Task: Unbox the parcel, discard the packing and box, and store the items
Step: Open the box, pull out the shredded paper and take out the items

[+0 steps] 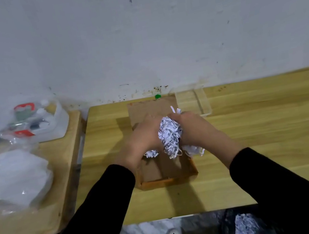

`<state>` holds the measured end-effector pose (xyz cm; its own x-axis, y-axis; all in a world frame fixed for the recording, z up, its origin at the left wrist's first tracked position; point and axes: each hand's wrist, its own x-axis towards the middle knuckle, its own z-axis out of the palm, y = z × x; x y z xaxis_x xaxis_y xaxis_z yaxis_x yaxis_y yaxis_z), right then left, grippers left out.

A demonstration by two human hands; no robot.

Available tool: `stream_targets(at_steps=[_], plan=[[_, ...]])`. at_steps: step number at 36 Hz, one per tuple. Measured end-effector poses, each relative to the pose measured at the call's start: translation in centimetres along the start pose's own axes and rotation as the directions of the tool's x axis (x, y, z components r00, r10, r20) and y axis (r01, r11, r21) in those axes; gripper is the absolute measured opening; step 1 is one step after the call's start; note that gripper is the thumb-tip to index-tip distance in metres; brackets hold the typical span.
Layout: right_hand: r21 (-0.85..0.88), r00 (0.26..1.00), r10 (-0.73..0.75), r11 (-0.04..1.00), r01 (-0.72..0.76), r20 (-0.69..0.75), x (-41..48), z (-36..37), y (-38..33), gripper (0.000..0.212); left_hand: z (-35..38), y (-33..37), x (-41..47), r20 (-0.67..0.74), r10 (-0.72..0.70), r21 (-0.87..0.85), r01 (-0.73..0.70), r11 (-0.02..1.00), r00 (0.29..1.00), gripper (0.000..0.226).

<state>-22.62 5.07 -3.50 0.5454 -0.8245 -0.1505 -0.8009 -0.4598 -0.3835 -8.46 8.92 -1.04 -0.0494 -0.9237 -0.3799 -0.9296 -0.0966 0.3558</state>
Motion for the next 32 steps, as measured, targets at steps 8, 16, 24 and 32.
stream_targets(at_steps=[8, 16, 24, 32], plan=[[-0.025, 0.99, 0.134, 0.991, -0.135, -0.046, -3.8, -6.0, 7.4, 0.042, 0.3, 9.0, 3.5, 0.019, 0.17, -0.019, -0.169, 0.985, 0.985, 0.09], [0.043, 0.929, 0.36, 0.931, -0.364, 0.082, -10.2, 0.2, 16.3, 0.055, 11.4, 14.2, 5.3, 0.168, 0.288, -0.139, -0.266, 0.954, 0.943, 0.094], [0.2, 0.885, 0.466, 0.87, -0.451, -0.029, -12.1, 5.3, 17.6, 0.066, 16.9, 12.9, 6.2, 0.17, 0.297, -0.222, -0.258, 0.94, 0.939, 0.091], [0.253, 0.892, 0.452, 0.862, -0.44, 0.01, -12.7, 4.9, 17.4, 0.073, 15.7, 11.3, 6.0, 0.136, 0.308, -0.087, -0.299, 0.95, 0.941, 0.089]])
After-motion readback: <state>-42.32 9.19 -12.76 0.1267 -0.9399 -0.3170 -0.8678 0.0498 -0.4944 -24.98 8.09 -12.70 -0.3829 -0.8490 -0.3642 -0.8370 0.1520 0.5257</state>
